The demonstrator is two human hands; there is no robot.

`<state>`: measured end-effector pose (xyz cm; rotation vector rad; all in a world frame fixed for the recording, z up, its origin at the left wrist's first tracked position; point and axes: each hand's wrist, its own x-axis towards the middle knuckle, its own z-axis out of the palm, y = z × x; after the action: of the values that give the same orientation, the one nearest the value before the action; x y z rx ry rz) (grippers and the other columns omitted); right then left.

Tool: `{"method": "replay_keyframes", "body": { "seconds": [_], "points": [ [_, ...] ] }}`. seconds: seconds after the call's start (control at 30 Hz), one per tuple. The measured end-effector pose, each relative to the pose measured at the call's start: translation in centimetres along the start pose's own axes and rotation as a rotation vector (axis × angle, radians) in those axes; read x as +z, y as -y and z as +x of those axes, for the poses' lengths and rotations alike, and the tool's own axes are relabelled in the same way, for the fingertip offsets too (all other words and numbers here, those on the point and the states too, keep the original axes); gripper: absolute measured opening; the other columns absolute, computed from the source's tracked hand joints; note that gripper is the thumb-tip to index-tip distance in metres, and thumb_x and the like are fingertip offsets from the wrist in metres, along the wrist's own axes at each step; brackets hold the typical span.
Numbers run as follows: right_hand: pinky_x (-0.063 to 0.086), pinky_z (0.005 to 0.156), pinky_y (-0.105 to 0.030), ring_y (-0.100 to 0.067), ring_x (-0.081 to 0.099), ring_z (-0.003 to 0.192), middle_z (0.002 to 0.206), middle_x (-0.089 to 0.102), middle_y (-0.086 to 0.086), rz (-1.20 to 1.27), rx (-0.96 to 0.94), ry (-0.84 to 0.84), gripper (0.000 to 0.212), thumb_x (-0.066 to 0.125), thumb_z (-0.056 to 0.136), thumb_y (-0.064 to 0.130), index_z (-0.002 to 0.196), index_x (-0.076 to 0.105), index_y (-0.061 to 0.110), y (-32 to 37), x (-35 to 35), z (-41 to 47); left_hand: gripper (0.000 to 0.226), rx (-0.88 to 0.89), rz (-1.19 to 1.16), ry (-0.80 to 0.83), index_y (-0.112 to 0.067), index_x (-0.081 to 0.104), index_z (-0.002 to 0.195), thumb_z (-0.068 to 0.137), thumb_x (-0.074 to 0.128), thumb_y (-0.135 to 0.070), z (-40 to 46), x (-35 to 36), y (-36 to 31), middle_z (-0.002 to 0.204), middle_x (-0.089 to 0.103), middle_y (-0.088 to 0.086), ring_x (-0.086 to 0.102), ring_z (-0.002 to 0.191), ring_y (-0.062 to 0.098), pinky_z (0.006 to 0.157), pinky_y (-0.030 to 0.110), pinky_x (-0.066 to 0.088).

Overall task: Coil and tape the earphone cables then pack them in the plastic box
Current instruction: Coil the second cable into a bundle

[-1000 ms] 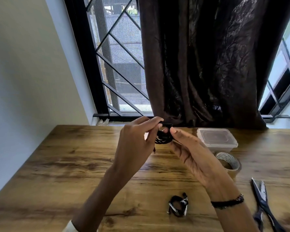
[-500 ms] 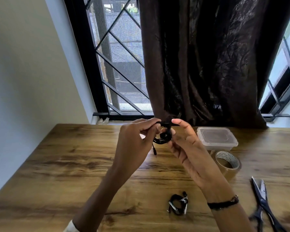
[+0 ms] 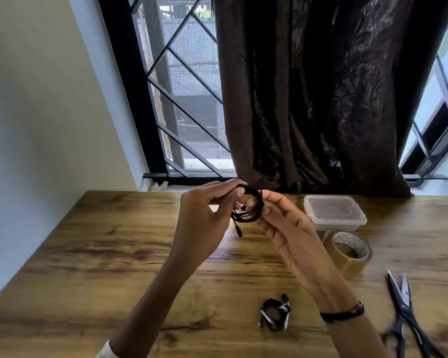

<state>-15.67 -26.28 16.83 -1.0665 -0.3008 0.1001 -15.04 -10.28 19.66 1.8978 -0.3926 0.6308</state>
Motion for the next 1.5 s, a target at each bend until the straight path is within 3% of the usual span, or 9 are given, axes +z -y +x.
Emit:
{"method": "replay_keyframes", "body": {
  "seconds": [0.2,0.3,0.43,0.77,0.87,0.97,1.1,1.33,1.5],
  "points": [
    [0.055,0.081,-0.025,-0.019,0.068,0.090,0.100,0.069,-0.025,-0.390,-0.284,-0.109,0.028,0.059,0.082,0.007,0.107,0.066,-0.005,-1.3,-0.5,0.9,0.036,-0.056,-0.149,0.063,-0.040,0.071,0.091,0.089,0.064,-0.005,0.0,-0.3,-0.1,0.073,0.073,-0.017,0.064,0.065,-0.002,0.066,0.016,0.051],
    [0.054,0.083,-0.033,-0.022,0.067,0.093,0.101,0.068,-0.013,-0.669,-0.431,-0.073,0.022,0.057,0.090,0.008,0.108,0.066,0.001,-0.8,-1.1,1.0,0.028,-0.057,-0.072,0.139,-0.032,0.073,0.098,0.090,0.063,-0.007,0.0,-0.6,0.0,0.072,0.072,-0.012,0.062,0.062,-0.002,0.064,0.012,0.048],
    [0.048,0.079,-0.015,-0.008,0.064,0.090,0.097,0.066,0.000,-1.026,-0.580,-0.048,0.018,0.059,0.093,0.009,0.108,0.069,0.006,0.7,-1.4,0.9,0.031,-0.022,0.035,0.193,-0.025,0.066,0.120,0.093,0.061,-0.012,-0.2,-0.7,-0.1,0.082,0.073,-0.015,0.066,0.068,0.000,0.068,0.007,0.047],
    [0.044,0.078,-0.009,-0.007,0.059,0.085,0.097,0.062,-0.006,-1.387,-0.755,0.018,0.018,0.056,0.094,0.005,0.105,0.070,0.000,2.6,-1.7,0.9,0.017,0.076,0.173,0.157,-0.019,0.076,0.100,0.087,0.069,-0.011,0.3,-0.6,-0.4,0.087,0.072,-0.008,0.065,0.077,0.002,0.069,0.009,0.046],
    [0.049,0.075,-0.019,-0.013,0.059,0.087,0.100,0.061,-0.006,-1.452,-0.808,0.077,0.018,0.056,0.096,0.004,0.109,0.068,0.002,3.0,-1.9,1.5,0.017,0.114,0.204,0.230,-0.017,0.076,0.100,0.086,0.069,-0.012,0.3,-0.4,-0.5,0.086,0.069,-0.010,0.061,0.073,-0.004,0.068,0.006,0.040],
    [0.052,0.072,-0.028,-0.014,0.059,0.089,0.103,0.060,-0.003,-1.452,-0.837,0.061,0.019,0.054,0.097,0.005,0.111,0.067,0.004,3.1,-2.3,2.0,0.016,0.144,0.205,0.297,-0.017,0.076,0.100,0.087,0.068,-0.013,0.5,-0.6,-0.6,0.088,0.069,-0.012,0.062,0.077,0.000,0.069,0.006,0.039],
    [0.048,0.080,-0.017,-0.009,0.059,0.092,0.103,0.062,-0.002,-1.347,-0.839,-0.011,0.019,0.056,0.094,0.002,0.107,0.069,0.003,2.6,-2.3,2.1,0.016,0.109,0.077,0.365,-0.019,0.076,0.099,0.083,0.071,-0.019,0.6,-1.3,-0.4,0.088,0.071,-0.019,0.066,0.081,0.001,0.073,0.010,0.045],
    [0.044,0.077,-0.008,-0.009,0.058,0.088,0.093,0.060,0.012,-1.113,-0.639,-0.096,0.018,0.060,0.090,0.007,0.105,0.071,0.008,-0.3,-1.3,1.1,0.014,0.019,-0.100,0.158,-0.018,0.075,0.092,0.079,0.074,-0.020,0.2,0.1,0.1,0.082,0.075,-0.010,0.069,0.075,0.004,0.074,0.019,0.053],
    [0.055,0.077,-0.028,-0.017,0.070,0.090,0.095,0.073,-0.007,-0.673,-0.361,-0.131,0.025,0.061,0.087,-0.005,0.109,0.069,0.005,-0.7,-0.6,1.0,0.005,0.067,-0.021,0.089,-0.018,0.074,0.086,0.081,0.074,-0.017,0.3,0.6,0.0,0.078,0.072,-0.012,0.067,0.074,0.005,0.072,0.017,0.051]
  ]
}}
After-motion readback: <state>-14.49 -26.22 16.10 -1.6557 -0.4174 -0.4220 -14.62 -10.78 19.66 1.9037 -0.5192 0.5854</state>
